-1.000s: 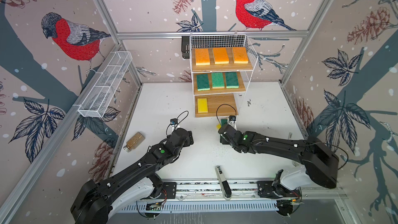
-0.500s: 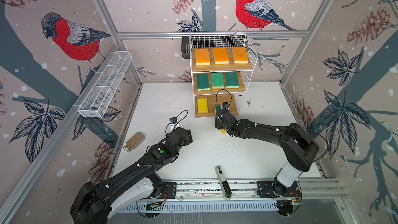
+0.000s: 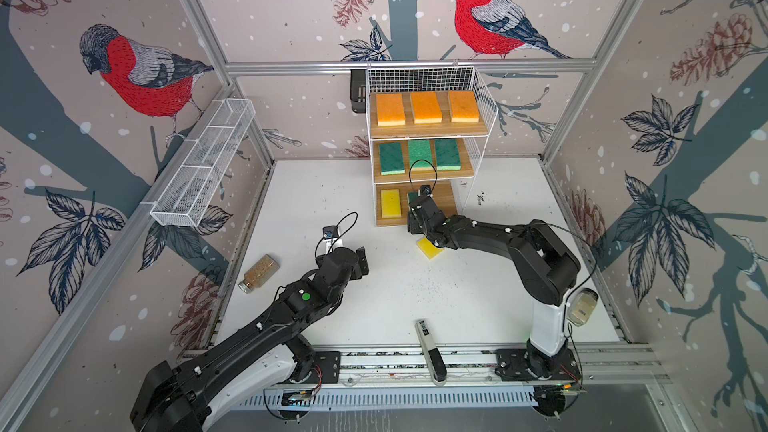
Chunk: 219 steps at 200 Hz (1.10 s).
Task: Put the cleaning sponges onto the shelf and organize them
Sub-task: 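Lift the green sponge with the right gripper and carry it to the bottom shelf, then lower the green sponge beside the yellow sponge on the bottom shelf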
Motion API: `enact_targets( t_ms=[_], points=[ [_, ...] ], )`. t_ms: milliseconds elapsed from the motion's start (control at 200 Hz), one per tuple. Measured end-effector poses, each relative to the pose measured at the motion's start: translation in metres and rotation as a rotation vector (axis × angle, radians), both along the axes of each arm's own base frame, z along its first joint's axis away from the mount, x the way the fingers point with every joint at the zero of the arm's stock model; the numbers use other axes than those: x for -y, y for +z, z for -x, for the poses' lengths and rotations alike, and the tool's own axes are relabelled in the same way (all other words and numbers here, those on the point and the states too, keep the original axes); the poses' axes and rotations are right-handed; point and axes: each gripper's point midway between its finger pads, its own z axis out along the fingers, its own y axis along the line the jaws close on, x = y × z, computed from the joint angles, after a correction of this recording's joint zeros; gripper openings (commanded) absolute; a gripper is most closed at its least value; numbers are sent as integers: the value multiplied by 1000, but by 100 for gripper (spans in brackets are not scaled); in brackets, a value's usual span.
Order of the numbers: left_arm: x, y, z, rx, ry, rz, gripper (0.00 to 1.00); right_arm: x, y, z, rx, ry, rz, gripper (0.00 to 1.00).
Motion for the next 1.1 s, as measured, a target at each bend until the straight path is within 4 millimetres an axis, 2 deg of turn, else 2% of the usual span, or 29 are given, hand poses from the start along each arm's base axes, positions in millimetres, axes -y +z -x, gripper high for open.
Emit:
enact_targets(
  t_ms=[315, 656, 786, 1096],
  points=[
    [-2, 2, 2, 28, -9, 10, 86, -3, -12, -16, 7, -17, -7, 69],
    [-2, 3, 2, 33, -10, 14, 86, -2, -5, -35, 38, -49, -31, 69],
    [0, 4, 0, 40, -13, 17, 86, 2, -6, -40, 38, -60, -31, 69],
    [2, 4, -2, 44, -15, 18, 86, -5, -12, -47, 38, -58, -31, 70]
  ],
)
